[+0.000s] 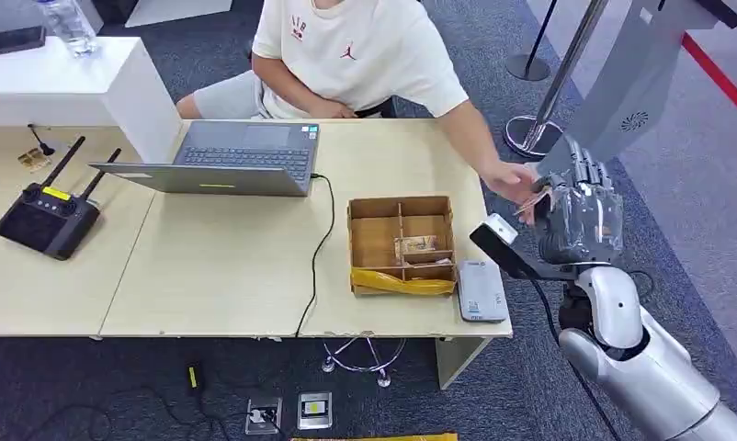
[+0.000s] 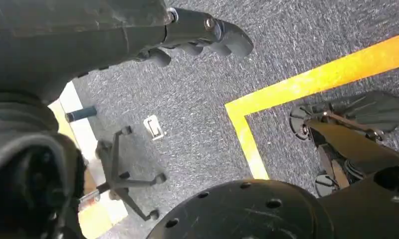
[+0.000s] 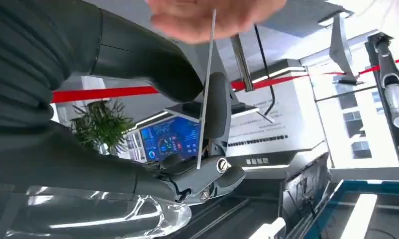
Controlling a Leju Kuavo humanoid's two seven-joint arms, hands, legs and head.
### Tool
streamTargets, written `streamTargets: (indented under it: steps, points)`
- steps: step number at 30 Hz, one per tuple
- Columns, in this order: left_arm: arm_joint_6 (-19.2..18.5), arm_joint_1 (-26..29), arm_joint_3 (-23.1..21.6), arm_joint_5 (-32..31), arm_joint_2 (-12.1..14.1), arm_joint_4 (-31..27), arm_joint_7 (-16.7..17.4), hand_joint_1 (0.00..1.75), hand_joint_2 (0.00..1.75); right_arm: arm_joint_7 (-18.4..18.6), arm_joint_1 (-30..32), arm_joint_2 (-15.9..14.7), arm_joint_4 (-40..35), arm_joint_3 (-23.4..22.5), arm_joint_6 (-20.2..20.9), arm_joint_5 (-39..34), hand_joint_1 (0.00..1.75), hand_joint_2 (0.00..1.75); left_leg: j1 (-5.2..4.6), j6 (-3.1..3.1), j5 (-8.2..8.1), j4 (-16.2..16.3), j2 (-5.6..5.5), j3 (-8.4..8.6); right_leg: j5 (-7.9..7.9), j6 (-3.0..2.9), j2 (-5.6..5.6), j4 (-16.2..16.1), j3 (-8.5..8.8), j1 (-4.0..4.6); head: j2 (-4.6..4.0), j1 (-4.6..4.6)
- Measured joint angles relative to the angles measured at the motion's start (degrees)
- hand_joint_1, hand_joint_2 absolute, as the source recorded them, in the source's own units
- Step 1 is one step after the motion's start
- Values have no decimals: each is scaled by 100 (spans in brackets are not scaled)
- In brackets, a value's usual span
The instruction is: Pass the card to the sensor for recognition and then transmit it.
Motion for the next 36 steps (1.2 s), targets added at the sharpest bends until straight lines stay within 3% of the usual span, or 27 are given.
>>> streamTargets:
  steps: [11, 16, 20, 28, 36]
  points:
    - [0, -2, -2, -133, -9, 0, 20, 0, 0, -85, -429, 20, -238, 11, 665, 142, 175, 175, 0, 0, 0, 0, 0, -1, 0, 0, 0, 1, 0, 0, 0, -2]
    - [0, -37, -2, -265, -9, 0, 184, 0, 0, -326, -809, 105, -225, 129, 1142, 63, 175, 175, 1, 0, 0, -1, 0, -11, 0, 0, 0, 4, 0, 0, 0, 0]
    - [0, -169, -18, -393, -9, 0, 343, 0, 0, -594, -1468, 493, 170, 522, 1622, -131, 175, 175, 4, -4, 4, -1, -3, -10, 1, -1, 0, 7, -3, 3, -2, -2]
    - [0, -259, -26, -492, -9, 0, 420, 0, 0, -774, -2294, 1307, 1476, 1270, 1620, -494, 175, 175, 9, -7, 8, -1, -23, -12, 0, -1, -11, 8, -1, 7, 0, -2]
    - [0, -255, -31, -492, -4, 0, 433, 0, 0, -774, -2506, 1655, 2350, 1624, 1559, -651, 175, 175, 8, -7, 8, 0, -28, -17, 0, -1, -19, 0, -2, 6, 0, -2]
